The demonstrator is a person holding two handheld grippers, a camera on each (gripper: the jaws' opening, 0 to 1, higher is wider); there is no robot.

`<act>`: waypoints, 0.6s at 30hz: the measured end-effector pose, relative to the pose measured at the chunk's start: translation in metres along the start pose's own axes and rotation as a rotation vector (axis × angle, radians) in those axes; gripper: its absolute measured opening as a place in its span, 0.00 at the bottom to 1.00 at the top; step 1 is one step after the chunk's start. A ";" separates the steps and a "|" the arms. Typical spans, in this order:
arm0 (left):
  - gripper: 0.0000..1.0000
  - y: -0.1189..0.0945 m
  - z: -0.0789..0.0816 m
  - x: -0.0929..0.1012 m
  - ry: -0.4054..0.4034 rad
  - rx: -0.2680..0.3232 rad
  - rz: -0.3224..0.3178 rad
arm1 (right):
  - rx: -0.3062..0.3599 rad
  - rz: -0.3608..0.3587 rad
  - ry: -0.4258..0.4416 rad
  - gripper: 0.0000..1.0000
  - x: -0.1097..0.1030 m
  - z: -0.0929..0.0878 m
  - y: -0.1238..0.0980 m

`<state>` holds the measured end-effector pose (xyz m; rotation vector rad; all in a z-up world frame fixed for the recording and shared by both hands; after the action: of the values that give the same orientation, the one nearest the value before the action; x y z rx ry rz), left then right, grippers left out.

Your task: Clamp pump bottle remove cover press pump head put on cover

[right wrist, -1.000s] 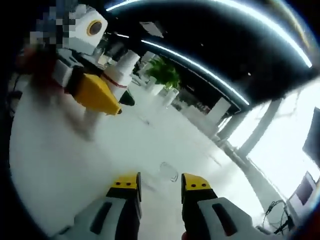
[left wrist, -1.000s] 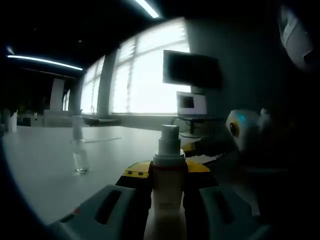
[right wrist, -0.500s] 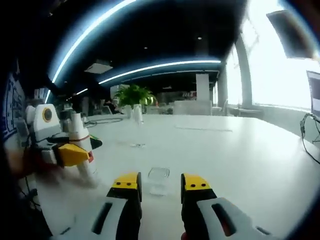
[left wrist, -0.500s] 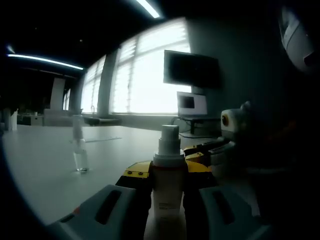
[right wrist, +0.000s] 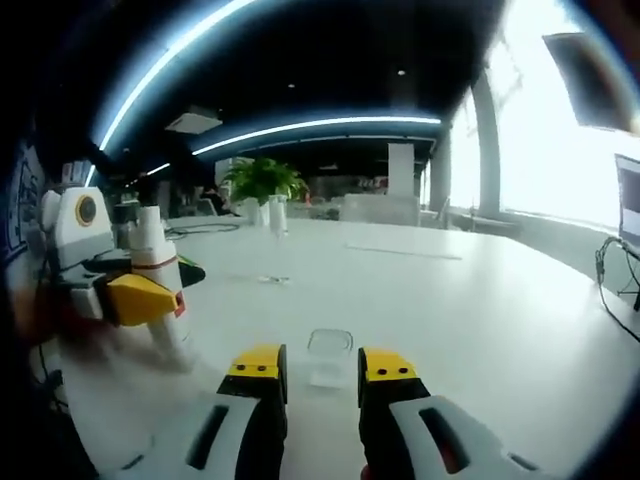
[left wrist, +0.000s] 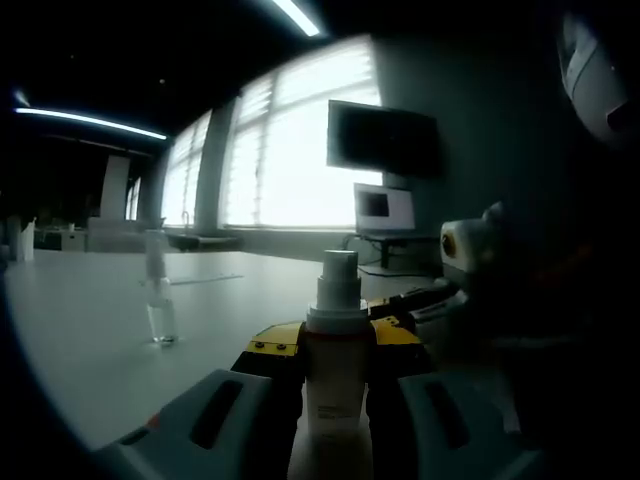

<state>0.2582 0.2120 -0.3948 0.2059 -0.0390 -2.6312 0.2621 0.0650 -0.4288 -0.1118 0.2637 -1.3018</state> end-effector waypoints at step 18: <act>0.14 0.000 0.000 0.000 0.000 0.001 -0.001 | -0.011 -0.037 -0.023 0.13 -0.003 0.001 0.003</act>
<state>0.2579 0.2120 -0.3950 0.2068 -0.0396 -2.6326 0.2646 0.0682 -0.4283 -0.1416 0.2499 -1.3349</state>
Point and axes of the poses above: the point that each gripper's makers call its tool centre point, and the gripper's own axes: y roughly forward along the fingers, x roughly to its right, z roughly out of its top, the point moved 5 cm from there along -y, roughly backward along the fingers, and after that the axes turned 9 degrees about y, right-handed, at the moved point
